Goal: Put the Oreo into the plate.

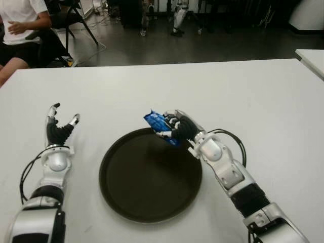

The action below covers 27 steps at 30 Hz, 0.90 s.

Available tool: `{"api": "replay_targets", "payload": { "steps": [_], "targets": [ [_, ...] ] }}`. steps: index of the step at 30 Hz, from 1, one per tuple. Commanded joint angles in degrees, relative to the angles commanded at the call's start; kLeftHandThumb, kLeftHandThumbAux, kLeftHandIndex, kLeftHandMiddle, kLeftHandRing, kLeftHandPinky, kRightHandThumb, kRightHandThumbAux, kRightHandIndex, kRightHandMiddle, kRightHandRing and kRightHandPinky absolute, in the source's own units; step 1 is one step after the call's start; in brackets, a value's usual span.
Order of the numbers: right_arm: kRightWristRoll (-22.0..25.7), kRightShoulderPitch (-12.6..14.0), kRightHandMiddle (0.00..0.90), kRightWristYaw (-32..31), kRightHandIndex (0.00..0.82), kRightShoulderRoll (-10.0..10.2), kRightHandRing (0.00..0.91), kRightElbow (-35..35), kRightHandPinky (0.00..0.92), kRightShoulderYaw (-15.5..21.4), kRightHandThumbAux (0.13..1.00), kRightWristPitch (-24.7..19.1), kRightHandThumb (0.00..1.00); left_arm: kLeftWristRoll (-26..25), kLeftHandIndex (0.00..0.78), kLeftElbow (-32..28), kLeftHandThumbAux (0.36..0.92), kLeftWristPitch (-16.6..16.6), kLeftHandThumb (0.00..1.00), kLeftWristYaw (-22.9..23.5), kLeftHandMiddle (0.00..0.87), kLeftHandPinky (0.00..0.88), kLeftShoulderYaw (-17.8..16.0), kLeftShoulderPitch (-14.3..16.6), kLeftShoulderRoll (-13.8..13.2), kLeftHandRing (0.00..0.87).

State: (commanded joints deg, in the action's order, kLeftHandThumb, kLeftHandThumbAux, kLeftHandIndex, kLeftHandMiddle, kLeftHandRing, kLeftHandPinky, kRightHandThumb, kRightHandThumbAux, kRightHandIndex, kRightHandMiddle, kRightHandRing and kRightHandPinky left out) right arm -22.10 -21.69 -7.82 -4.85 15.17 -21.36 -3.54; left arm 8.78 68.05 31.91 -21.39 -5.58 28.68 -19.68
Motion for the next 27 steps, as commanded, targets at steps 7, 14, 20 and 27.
{"api": "replay_targets", "payload": {
  "steps": [7,14,20,27],
  "targets": [
    [-0.02,0.09,0.795,-0.88,0.439,-0.75,0.799,-0.75,0.792,-0.29,0.721,0.63,0.702,-0.97,0.001,-0.08,0.623,0.13,0.000,0.89,0.000,0.000,-0.58,0.05,0.38,0.000],
    [0.44,0.06,0.786,-2.71,0.438,-0.82,0.793,-0.98,0.787,-0.42,0.721,-0.13,0.704,-2.02,0.000,-0.20,0.616,0.44,0.000,1.72,0.000,0.000,-1.29,0.04,0.61,0.000],
    [0.26,0.37,0.786,-3.12,0.439,-0.51,0.790,-1.12,0.780,-0.53,0.721,-0.31,0.702,-1.00,0.000,0.01,0.600,0.02,0.000,0.68,0.000,0.000,-0.67,0.07,0.36,0.000],
    [0.68,0.69,0.802,-3.34,0.439,-0.31,0.804,-0.52,0.793,-1.27,0.721,3.36,0.702,-0.68,0.000,0.18,0.609,-0.39,0.000,0.49,0.000,0.000,-0.45,0.26,0.20,0.000]
  ]
}}
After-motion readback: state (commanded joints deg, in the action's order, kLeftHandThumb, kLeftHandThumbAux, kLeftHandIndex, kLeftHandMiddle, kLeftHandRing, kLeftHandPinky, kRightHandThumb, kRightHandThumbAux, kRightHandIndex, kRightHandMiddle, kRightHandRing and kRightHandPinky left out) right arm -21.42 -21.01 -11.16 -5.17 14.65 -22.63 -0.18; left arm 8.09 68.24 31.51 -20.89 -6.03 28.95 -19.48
